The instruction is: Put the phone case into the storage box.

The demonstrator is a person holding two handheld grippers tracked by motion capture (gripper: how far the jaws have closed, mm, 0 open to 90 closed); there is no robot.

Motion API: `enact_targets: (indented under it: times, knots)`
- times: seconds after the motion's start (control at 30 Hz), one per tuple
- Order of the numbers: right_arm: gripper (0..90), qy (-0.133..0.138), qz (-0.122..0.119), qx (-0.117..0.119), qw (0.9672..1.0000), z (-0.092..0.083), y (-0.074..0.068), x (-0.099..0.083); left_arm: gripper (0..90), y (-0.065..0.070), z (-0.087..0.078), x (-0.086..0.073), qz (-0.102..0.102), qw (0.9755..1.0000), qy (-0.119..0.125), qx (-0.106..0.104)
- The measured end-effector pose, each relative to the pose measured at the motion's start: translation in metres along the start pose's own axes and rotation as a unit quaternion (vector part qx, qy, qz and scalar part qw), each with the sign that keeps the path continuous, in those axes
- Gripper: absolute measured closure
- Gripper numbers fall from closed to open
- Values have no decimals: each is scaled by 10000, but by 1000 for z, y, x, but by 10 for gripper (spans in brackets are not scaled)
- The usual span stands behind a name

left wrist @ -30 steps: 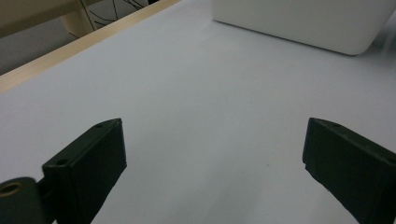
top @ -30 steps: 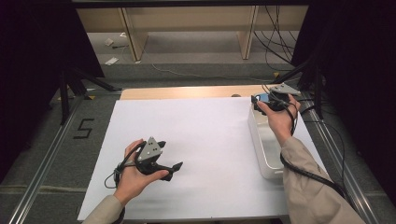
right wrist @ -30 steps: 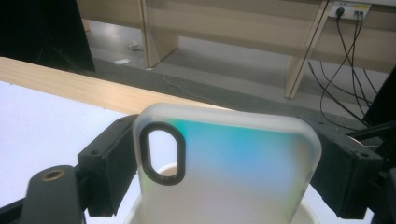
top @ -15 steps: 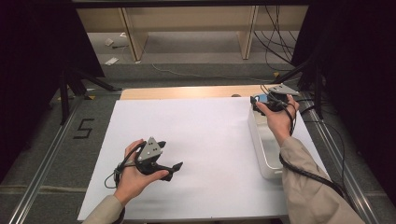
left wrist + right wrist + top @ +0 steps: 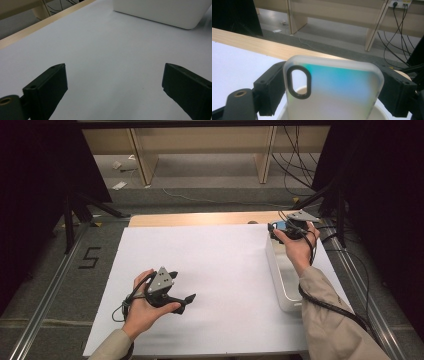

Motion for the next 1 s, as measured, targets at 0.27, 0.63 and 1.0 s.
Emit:
enact_targets:
  times: [0.27,0.63,1.0]
  knots:
    - [180,37,37,-12,10000,3,1,0,55,0,0,0,-1,10000,1,-6]
    - [175,66,56,-34,10000,6,3,0,55,0,0,-1,-7,10000,1,-11]
    - [159,72,-23,-149,9999,8,5,-1,55,1,1,-1,-7,10000,-8,-17]
Point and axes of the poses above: each handheld gripper's, and its own axes: z roughly forward along the jaws, x roughly out of its top, y roughly to its right, the point moved 4 cm from there along z, roughly forward along the jaws, and after that the axes turned 15 degrees about z, right-handed, at the moved point
